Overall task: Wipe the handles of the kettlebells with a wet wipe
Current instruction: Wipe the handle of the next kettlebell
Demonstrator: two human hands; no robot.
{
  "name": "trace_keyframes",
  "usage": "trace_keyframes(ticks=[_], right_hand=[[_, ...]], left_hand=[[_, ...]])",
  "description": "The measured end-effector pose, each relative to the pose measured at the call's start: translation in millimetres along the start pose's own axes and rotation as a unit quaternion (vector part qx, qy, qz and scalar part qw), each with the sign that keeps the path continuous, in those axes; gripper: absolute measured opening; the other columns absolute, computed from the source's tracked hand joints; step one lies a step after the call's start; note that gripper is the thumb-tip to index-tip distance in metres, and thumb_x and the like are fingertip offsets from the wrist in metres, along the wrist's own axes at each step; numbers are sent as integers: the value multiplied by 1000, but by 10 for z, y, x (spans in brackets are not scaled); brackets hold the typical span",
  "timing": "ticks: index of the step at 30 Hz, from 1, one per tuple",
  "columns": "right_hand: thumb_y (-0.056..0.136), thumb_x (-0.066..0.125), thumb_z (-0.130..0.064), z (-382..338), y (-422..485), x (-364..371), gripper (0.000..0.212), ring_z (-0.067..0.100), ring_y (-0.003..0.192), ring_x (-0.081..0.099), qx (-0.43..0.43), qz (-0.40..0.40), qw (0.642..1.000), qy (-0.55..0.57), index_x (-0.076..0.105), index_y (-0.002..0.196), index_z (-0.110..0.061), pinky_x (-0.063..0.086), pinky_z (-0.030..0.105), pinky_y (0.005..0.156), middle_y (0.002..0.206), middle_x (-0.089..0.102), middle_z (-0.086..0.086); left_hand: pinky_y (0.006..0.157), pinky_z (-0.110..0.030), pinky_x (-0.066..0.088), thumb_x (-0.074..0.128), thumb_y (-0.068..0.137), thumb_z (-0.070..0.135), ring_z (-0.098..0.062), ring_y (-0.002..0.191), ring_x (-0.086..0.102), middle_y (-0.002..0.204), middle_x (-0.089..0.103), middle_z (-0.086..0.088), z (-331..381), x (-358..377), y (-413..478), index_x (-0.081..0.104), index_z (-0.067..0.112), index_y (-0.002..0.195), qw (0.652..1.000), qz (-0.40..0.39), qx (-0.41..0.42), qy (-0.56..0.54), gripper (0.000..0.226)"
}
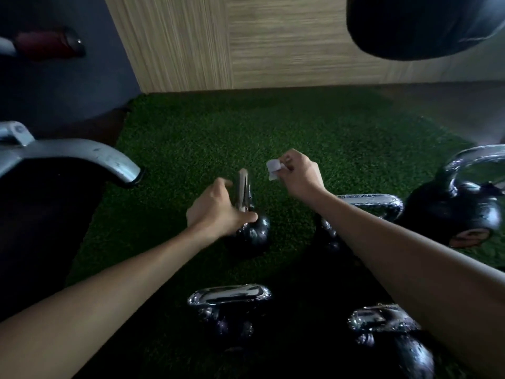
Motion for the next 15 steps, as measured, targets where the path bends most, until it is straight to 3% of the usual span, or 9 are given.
trace_keyframes(ticks=[3, 7, 11, 15], right_hand=[[88, 75, -22, -304, 120, 110, 20, 22, 85, 64, -77, -53, 995, -19, 64, 105, -23, 49, 32, 67, 97, 71, 0], [91, 72, -15, -661, 242, 354, 21, 20, 77, 62, -147, -137, 978, -49, 62, 110, -17, 46, 27, 58, 89, 67, -1], [98, 64, -20, -746, 225, 585, 14, 14, 56, 55, -162, -218, 957, -104, 59, 112, -18, 50, 33, 58, 84, 64, 1], [98, 66, -26, -735, 180, 567, 16, 19, 61, 61, -158, -221, 956, -109, 57, 109, -20, 50, 34, 59, 91, 70, 5]], left_hand=[[76, -29, 46, 80, 71, 58, -19, 110, 66, 128, 67, 7, -8, -43, -175, 51, 31, 140, 999, 38, 1, -20, 79], [76, -27, 40, 83, 71, 48, -15, 110, 67, 124, 70, 9, 78, -135, -148, 57, 30, 136, 999, 32, 6, -30, 72], [77, -26, 48, 86, 68, 47, -14, 105, 69, 117, 73, 11, 65, -255, -34, 66, 28, 124, 999, 17, 37, 24, 62], [88, -27, 50, 88, 69, 38, -8, 113, 66, 126, 69, 18, -123, -421, 179, 62, 39, 133, 995, -21, 70, 66, 68]])
Point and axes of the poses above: each hand's wrist, its own y-axis towards the middle knuckle, its own x-axis out of the palm, z = x × y, the point moved 10 cm from there along y, towards the middle knuckle
